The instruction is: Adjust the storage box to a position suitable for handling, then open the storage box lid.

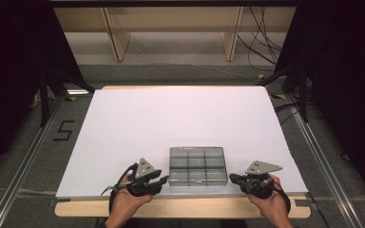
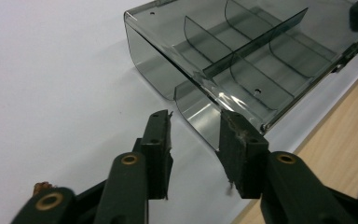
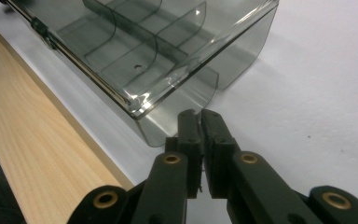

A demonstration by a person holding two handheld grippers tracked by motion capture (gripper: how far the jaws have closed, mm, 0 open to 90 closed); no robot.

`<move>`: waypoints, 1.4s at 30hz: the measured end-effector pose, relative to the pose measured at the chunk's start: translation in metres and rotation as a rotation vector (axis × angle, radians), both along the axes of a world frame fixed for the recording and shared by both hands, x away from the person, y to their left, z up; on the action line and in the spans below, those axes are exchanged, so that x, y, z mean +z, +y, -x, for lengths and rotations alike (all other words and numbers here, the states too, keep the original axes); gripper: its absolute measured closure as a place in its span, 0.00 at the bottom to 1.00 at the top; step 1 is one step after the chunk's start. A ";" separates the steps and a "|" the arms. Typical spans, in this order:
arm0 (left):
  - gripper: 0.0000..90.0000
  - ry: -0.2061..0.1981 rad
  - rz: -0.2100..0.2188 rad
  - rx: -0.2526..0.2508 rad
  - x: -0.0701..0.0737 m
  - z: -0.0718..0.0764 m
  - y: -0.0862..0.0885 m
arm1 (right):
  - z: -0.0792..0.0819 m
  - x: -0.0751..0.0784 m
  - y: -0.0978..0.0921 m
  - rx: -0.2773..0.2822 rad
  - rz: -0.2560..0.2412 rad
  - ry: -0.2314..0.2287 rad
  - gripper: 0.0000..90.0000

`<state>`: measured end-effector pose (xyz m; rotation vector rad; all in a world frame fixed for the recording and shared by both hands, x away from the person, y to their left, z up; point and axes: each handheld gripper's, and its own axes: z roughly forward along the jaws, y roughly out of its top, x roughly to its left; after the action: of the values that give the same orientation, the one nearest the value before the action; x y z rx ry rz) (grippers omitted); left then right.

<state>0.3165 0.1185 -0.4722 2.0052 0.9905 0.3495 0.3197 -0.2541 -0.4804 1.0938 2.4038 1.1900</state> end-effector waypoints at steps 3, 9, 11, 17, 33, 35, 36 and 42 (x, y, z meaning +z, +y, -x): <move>0.62 -0.001 0.009 0.011 0.005 0.002 0.002 | 0.005 0.001 -0.004 0.012 0.005 -0.018 1.00; 0.58 -0.001 0.027 0.022 0.011 0.006 0.008 | 0.011 0.002 -0.008 0.030 -0.005 -0.053 1.00; 0.56 -0.008 0.034 0.018 0.015 0.008 0.011 | 0.015 0.002 -0.008 0.023 -0.036 -0.025 1.00; 0.53 -0.003 0.041 0.000 0.019 0.012 0.013 | 0.018 0.003 -0.003 0.051 -0.037 -0.032 1.00; 0.50 -0.005 0.063 0.007 0.021 0.010 0.010 | 0.017 0.006 0.001 0.083 -0.110 -0.045 1.00; 0.50 -0.014 0.043 0.001 0.023 0.010 0.010 | 0.016 0.006 0.001 0.096 -0.106 -0.062 1.00; 0.50 -0.014 0.043 0.001 0.023 0.010 0.010 | 0.016 0.006 0.001 0.096 -0.106 -0.062 1.00; 0.49 -0.023 0.040 -0.011 0.024 0.013 0.013 | 0.015 0.012 0.004 0.089 -0.130 -0.072 1.00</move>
<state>0.3032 0.1311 -0.4485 1.9657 0.9639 0.3438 0.3043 -0.2503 -0.4680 0.9715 2.3714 1.4070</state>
